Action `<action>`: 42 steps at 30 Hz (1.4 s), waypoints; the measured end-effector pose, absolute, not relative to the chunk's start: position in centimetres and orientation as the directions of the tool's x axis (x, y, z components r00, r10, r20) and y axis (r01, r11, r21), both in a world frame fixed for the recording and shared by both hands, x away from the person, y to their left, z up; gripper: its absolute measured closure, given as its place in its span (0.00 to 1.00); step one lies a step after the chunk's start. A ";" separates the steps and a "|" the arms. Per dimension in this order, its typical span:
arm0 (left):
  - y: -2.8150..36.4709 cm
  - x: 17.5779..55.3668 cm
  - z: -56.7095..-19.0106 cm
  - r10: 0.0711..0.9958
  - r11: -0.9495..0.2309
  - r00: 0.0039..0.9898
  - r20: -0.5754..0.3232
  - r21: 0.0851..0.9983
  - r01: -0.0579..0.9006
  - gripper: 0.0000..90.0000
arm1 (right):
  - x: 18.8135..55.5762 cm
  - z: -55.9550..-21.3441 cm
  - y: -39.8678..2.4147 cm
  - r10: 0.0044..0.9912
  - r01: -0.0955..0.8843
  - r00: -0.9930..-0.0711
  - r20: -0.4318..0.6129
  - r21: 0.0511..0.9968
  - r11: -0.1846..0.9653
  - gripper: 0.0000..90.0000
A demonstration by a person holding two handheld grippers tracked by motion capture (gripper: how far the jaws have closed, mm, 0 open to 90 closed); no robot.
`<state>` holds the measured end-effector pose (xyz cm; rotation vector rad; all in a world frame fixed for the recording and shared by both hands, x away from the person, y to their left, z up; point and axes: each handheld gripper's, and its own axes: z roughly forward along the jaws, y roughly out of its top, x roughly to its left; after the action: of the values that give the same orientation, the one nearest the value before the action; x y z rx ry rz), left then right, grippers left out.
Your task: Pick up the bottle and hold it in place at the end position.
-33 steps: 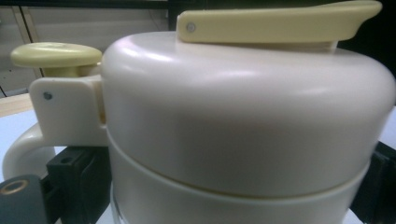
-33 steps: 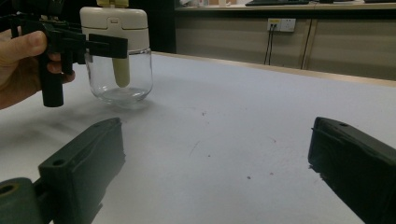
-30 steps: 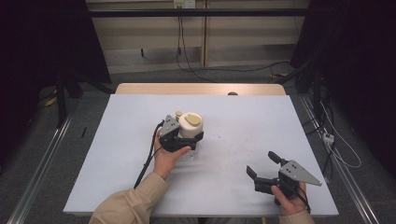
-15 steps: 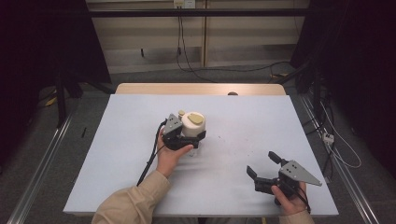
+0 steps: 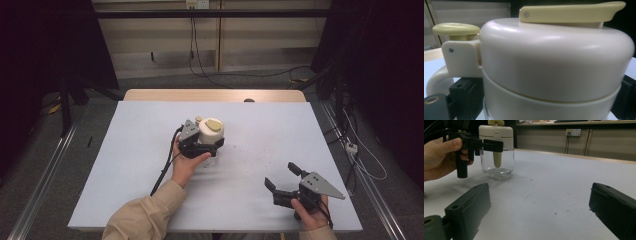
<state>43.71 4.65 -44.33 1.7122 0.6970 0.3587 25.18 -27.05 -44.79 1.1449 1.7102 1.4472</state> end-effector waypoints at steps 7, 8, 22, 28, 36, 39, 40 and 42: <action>4.4 44.1 -44.7 0.624 -0.126 0.771 -0.131 0.956 0.265 0.07 | 25.2 -44.8 -27.0 0.897 0.227 -0.434 0.079 0.974 0.024 0.03; 4.4 44.2 -44.7 0.623 -0.130 0.771 -0.130 0.955 0.266 0.07 | 25.2 -44.8 -27.0 0.898 0.227 -0.434 0.080 0.974 0.023 0.03; 3.1 44.4 -45.0 0.609 -0.138 0.782 -0.133 0.953 0.269 0.07 | 25.1 -44.9 -27.2 0.899 0.227 -0.429 0.085 0.974 0.016 0.03; 3.0 44.7 -45.3 0.604 -0.129 0.783 -0.148 0.952 0.279 0.07 | 25.1 -44.9 -27.3 0.900 0.228 -0.427 0.086 0.974 0.015 0.03; 2.5 44.8 -45.4 0.597 -0.138 0.794 -0.119 0.959 0.248 0.07 | 25.1 -44.9 -27.2 0.901 0.231 -0.424 0.091 0.973 0.011 0.03; 2.3 44.8 -45.6 0.589 -0.132 0.799 -0.119 0.962 0.241 0.07 | 25.1 -44.9 -27.2 0.901 0.231 -0.423 0.091 0.973 0.011 0.03; 2.3 44.8 -45.6 0.588 -0.134 0.801 -0.114 0.963 0.235 0.07 | 25.1 -44.9 -27.2 0.901 0.231 -0.423 0.091 0.973 0.011 0.03; 2.3 44.8 -45.6 0.585 -0.137 0.804 -0.110 0.963 0.232 0.07 | 25.1 -45.0 -27.2 0.901 0.232 -0.424 0.089 0.973 0.013 0.03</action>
<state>44.81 2.31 -45.64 1.7168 0.6412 0.3440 25.12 -27.15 -44.96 1.1669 1.7007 1.4473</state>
